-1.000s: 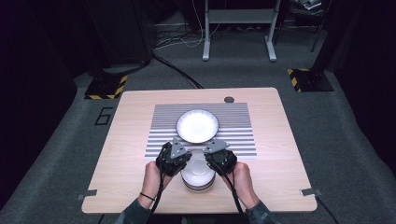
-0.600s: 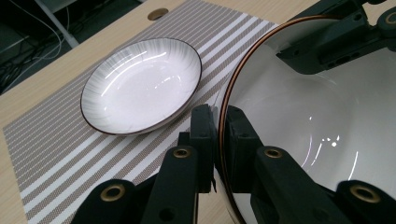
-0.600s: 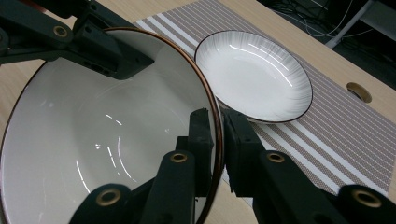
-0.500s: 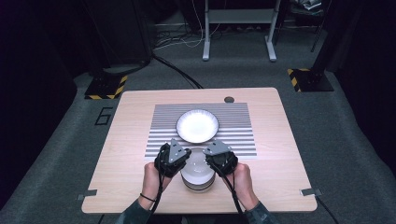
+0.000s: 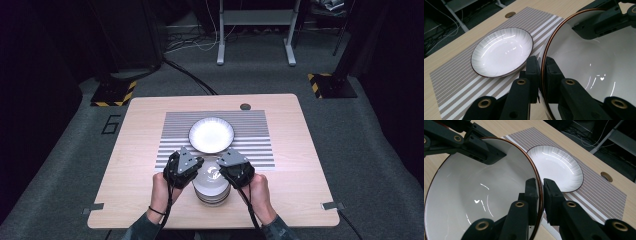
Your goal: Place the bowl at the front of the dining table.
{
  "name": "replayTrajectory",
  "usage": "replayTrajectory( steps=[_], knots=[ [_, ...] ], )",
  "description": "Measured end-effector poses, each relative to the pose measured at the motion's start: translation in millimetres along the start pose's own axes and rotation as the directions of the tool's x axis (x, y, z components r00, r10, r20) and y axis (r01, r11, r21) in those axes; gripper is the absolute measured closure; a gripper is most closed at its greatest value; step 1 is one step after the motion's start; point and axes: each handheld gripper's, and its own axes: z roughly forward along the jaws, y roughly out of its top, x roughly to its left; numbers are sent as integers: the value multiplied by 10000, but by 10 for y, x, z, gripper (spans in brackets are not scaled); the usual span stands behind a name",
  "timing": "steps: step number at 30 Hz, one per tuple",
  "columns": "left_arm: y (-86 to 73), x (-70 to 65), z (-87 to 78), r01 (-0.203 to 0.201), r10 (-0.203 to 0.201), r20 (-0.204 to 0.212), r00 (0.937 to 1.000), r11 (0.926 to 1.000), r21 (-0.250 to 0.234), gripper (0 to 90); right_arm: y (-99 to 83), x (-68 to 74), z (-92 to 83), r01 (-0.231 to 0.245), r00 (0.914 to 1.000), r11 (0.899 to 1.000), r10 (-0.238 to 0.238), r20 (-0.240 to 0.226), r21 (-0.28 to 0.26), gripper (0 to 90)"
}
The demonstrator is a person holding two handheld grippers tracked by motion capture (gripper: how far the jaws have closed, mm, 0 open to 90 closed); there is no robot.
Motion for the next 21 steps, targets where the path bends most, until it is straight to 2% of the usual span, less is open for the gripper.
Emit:
replayTrajectory(
  steps=[21],
  knots=[
    [105, 60, -78, -67, 66, -61, 10000, 9997, -230, 835, 116, -23, -59, 65, 9999, 9996, -61, 149, -290, 820]
  ],
)
